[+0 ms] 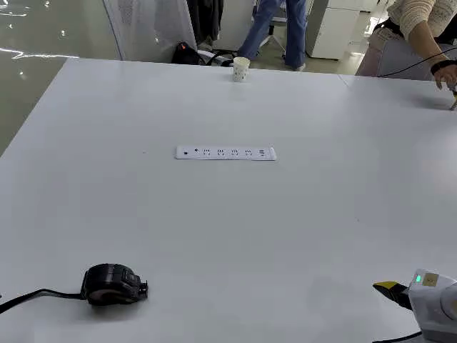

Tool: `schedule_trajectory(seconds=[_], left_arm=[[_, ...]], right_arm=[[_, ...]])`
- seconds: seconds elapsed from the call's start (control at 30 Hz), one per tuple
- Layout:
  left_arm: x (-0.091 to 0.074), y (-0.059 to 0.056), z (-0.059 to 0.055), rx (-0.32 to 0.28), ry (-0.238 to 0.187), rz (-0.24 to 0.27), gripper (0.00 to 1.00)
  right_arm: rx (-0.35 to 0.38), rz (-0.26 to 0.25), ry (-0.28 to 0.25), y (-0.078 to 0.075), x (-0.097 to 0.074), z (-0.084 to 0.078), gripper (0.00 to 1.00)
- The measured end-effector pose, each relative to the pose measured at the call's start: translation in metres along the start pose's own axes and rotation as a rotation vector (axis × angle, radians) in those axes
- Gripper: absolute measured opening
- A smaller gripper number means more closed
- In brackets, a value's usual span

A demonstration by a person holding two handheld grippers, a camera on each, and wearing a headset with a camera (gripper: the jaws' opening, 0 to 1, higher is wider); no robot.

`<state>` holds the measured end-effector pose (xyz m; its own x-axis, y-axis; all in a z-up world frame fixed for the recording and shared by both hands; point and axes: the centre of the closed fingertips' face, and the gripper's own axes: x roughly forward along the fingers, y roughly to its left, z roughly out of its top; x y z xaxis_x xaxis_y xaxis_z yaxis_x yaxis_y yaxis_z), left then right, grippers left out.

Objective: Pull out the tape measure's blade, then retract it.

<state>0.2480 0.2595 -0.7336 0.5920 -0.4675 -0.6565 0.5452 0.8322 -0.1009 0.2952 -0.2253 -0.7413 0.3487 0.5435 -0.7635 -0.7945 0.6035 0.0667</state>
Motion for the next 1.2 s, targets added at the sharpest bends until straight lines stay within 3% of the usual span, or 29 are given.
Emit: schedule_trajectory(seconds=[0.53, 0.6, 0.73, 0.83, 1.03, 1.2], left_arm=[[-0.001, -0.004, -0.005, 0.013, 0.022, -0.025, 0.99], [-0.001, -0.004, -0.005, 0.014, 0.027, -0.034, 0.99], [-0.001, -0.006, -0.003, 0.012, 0.027, -0.053, 0.99], [-0.001, -0.006, -0.002, 0.029, 0.031, -0.057, 0.99], [0.002, -0.005, 0.006, 0.122, 0.020, -0.071, 0.99], [0.006, -0.002, 0.014, 0.158, 0.038, -0.087, 0.99]], right_arm=[[-0.011, 0.010, -0.011, 0.005, 0.001, 0.002, 0.99], [-0.043, -0.003, -0.049, 0.004, 0.000, 0.008, 1.00], [-0.019, 0.006, -0.040, 0.003, 0.001, 0.008, 0.99], [-0.023, 0.031, -0.035, 0.008, 0.003, 0.010, 0.99], [-0.069, 0.062, -0.011, 0.016, 0.011, 0.016, 0.99], [-0.100, 0.069, -0.032, 0.017, 0.014, 0.028, 1.00]])
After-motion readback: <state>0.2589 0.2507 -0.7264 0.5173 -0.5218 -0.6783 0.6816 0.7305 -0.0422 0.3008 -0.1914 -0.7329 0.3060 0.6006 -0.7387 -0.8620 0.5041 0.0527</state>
